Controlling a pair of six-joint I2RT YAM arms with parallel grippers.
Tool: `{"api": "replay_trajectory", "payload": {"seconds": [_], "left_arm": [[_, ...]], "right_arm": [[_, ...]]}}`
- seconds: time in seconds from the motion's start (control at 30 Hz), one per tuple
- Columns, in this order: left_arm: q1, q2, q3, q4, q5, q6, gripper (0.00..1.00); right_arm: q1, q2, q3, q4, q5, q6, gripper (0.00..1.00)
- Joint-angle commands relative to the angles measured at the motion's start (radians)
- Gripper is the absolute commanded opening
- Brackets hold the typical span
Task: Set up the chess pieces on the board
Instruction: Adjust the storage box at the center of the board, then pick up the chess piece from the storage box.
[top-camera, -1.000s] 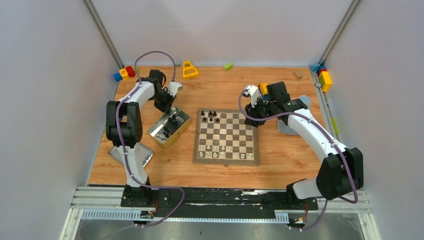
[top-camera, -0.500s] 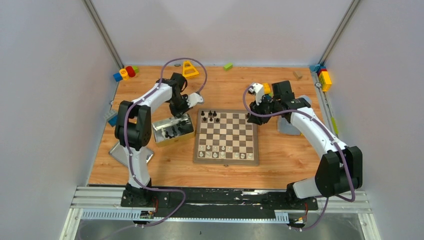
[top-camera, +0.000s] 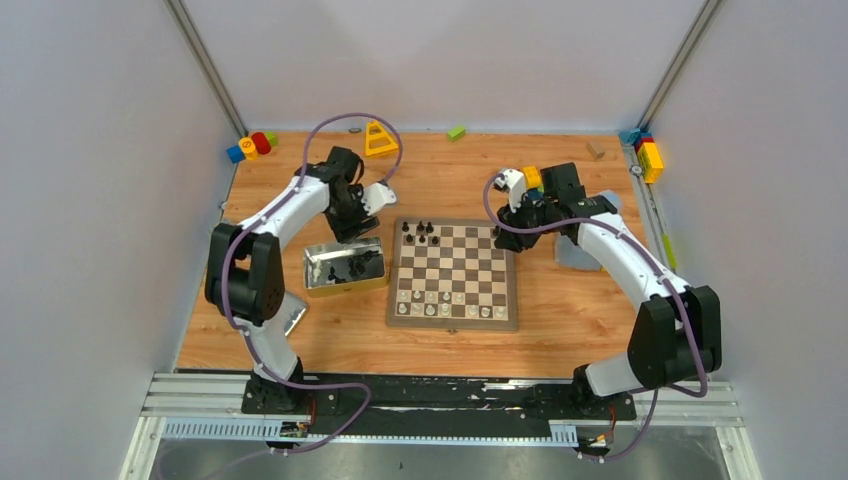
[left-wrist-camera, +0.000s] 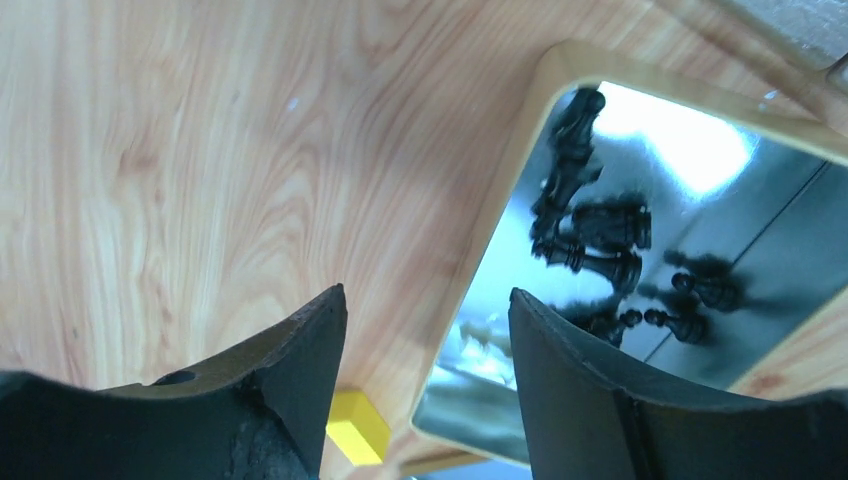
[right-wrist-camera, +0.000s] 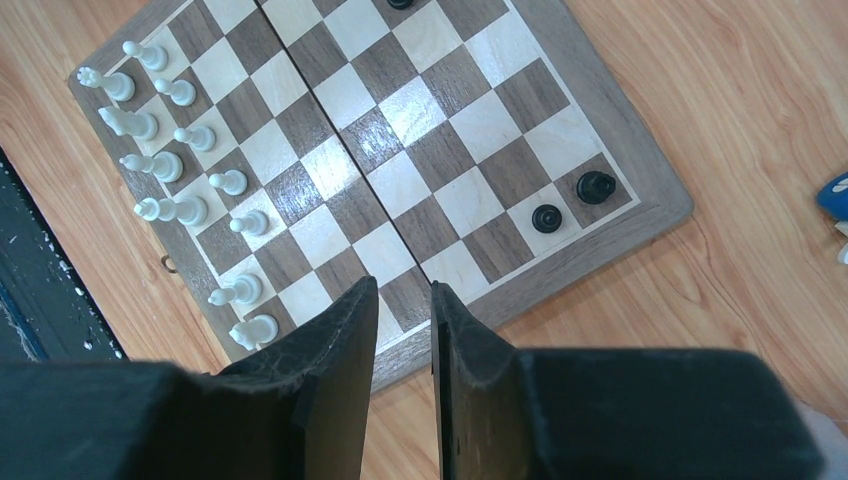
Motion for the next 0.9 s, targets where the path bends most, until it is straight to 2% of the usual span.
{"api": "replay_trajectory", "payload": {"seconds": [0.0, 0.2, 0.5, 0.87], "left_arm": [[0.061, -0.141, -0.047, 0.027, 0.010, -0.163, 0.70], [0.086, -0.197, -0.140, -0.033, 0.021, -0.247, 0.65], [0.092, -0.214, -0.196, -0.077, 0.027, -0.314, 0.57], [0.093, -0.152, -0.244, -0.019, -0.038, -0.347, 0.56]], "right_arm": [[-0.008, 0.013, -0.001, 0.029, -0.030, -0.002, 0.27], [-0.007, 0.028, -0.005, 0.029, -0.018, -0.007, 0.27], [-0.008, 0.035, -0.009, 0.028, -0.017, -0.011, 0.27], [-0.008, 0.049, -0.014, 0.024, -0.019, -0.016, 0.27]]}}
